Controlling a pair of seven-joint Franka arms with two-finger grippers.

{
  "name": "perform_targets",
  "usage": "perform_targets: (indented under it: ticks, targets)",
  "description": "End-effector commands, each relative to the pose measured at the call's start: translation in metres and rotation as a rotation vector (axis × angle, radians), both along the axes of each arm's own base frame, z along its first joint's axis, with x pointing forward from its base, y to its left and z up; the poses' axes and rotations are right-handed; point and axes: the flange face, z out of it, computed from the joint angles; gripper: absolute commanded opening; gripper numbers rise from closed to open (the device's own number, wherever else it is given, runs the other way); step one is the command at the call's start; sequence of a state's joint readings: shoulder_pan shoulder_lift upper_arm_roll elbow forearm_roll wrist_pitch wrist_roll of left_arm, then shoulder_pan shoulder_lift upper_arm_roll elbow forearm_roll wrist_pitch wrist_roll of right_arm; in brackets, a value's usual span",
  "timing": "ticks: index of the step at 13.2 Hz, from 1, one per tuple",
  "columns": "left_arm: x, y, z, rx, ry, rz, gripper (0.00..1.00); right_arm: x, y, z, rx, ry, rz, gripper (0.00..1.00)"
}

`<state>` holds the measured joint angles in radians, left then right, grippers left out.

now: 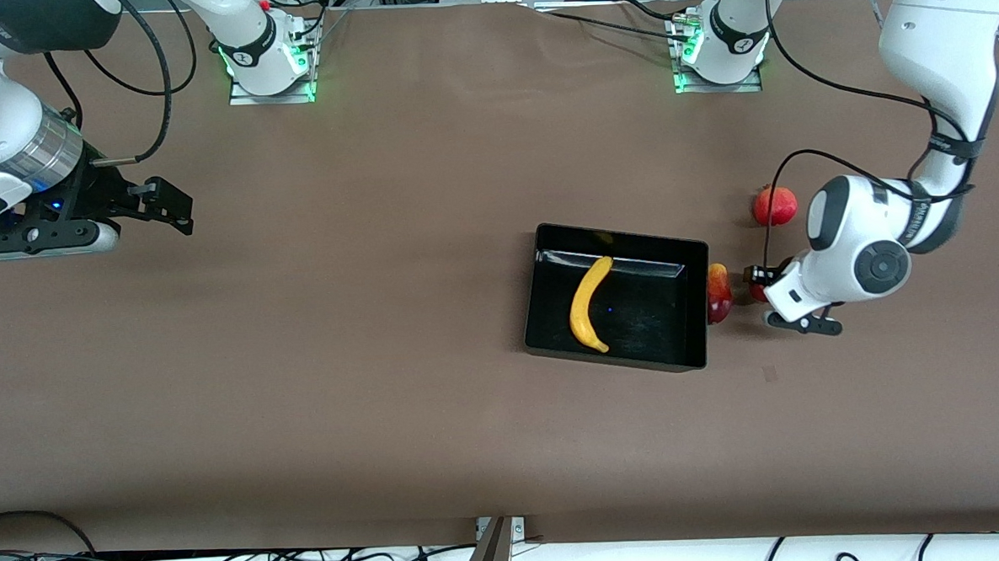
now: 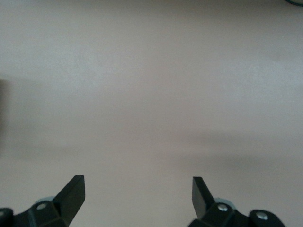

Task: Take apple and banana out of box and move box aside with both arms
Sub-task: 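Lift the apple out and set it beside the mango, open the left gripper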

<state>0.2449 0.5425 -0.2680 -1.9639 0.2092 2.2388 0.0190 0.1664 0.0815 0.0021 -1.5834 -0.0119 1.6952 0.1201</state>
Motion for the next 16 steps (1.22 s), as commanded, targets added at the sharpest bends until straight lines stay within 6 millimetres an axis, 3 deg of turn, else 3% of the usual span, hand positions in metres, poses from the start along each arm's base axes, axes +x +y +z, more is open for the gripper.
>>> perform_targets:
  ticks: [1,4,6,7,8,10,13,14,16]
  targets:
    - [-0.007,-0.006,0.017,0.008,-0.041,-0.033,1.0,-0.001,0.002,0.003,-0.008,-0.003,0.017,1.0]
    - [0.024,-0.02,0.083,0.03,-0.078,-0.032,1.0,-0.001,0.004,0.004,-0.004,-0.007,0.018,1.0]
    - [0.048,-0.053,0.144,0.02,-0.053,-0.059,1.0,-0.001,0.004,0.003,-0.004,-0.006,0.018,1.0]
    - [0.056,-0.082,0.162,0.007,-0.066,-0.093,1.0,-0.001,0.004,0.004,-0.004,-0.007,0.02,1.0]
    - [0.064,-0.115,0.168,-0.02,-0.085,-0.088,1.0,-0.001,0.004,0.004,-0.004,-0.007,0.02,1.0]
    - [0.062,-0.189,0.153,-0.02,-0.084,-0.022,1.0,-0.002,0.007,0.004,-0.004,-0.007,0.023,1.0]
    - [0.041,-0.286,0.103,-0.031,-0.117,0.066,1.0,-0.002,0.008,0.004,-0.004,-0.007,0.024,1.0]
    - [0.04,-0.301,0.086,-0.058,-0.152,0.106,1.0,-0.002,0.008,0.004,-0.004,-0.007,0.026,1.0]
    - [0.037,-0.308,0.052,-0.075,-0.146,0.134,1.0,-0.002,0.011,0.004,-0.004,-0.009,0.03,1.0]
